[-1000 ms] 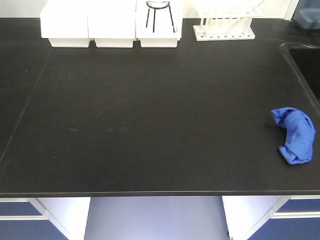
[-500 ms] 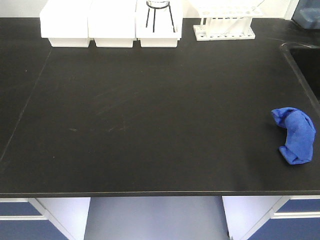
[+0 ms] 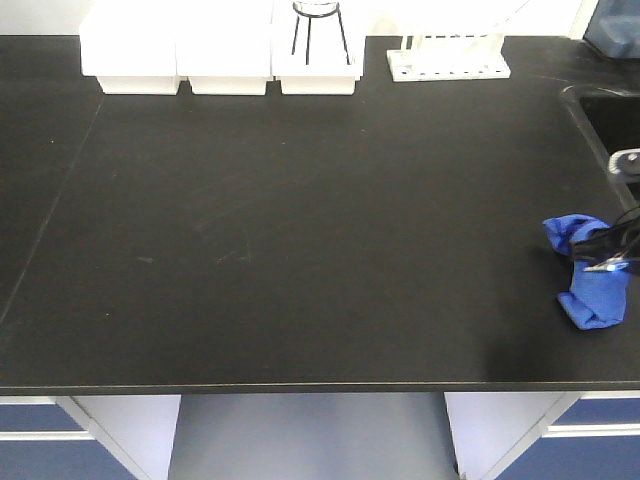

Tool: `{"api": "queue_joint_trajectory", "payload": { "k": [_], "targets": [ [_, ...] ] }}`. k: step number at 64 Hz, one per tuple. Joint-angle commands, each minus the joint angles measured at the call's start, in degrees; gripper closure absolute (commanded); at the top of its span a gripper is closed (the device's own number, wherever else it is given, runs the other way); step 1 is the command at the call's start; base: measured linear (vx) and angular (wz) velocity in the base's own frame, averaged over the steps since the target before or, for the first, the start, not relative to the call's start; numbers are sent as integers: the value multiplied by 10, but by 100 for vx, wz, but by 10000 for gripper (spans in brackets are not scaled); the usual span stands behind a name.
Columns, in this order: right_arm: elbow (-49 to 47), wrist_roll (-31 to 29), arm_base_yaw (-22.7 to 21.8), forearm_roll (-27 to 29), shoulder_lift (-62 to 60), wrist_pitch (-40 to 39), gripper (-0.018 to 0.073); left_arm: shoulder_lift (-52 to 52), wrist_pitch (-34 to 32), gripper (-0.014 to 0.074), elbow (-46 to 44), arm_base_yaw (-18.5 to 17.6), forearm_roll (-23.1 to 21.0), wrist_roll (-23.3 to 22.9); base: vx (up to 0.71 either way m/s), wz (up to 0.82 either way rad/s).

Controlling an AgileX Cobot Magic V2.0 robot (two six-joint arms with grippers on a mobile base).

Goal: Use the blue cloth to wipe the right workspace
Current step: 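Grasp the blue cloth with the right gripper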

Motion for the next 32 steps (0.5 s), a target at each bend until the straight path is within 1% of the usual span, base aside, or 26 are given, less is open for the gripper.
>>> {"api": "queue_joint_trajectory", "payload": {
  "k": [1, 9, 15, 21, 27, 32],
  "targets": [
    [-22, 28, -3, -45, 17, -34, 2, -9, -48, 602, 17, -3, 1, -5, 0, 0],
    [-40, 104, -3, -90, 58, -38, 15, -9, -48, 602, 17, -3, 1, -5, 0, 0],
    [-53, 146, -3, -154, 89, -38, 43, -9, -48, 602, 17, -3, 1, -5, 0, 0],
    [-55, 180, -3, -203, 114, -33, 76, -9, -48, 602, 17, -3, 1, -5, 0, 0],
    [-55, 210, -3, -228, 139, -33, 125, -9, -48, 602, 17, -3, 1, -5, 0, 0],
    [-55, 214, -3, -222, 143, -33, 190, -9, -48, 602, 17, -3, 1, -5, 0, 0]
  ]
}}
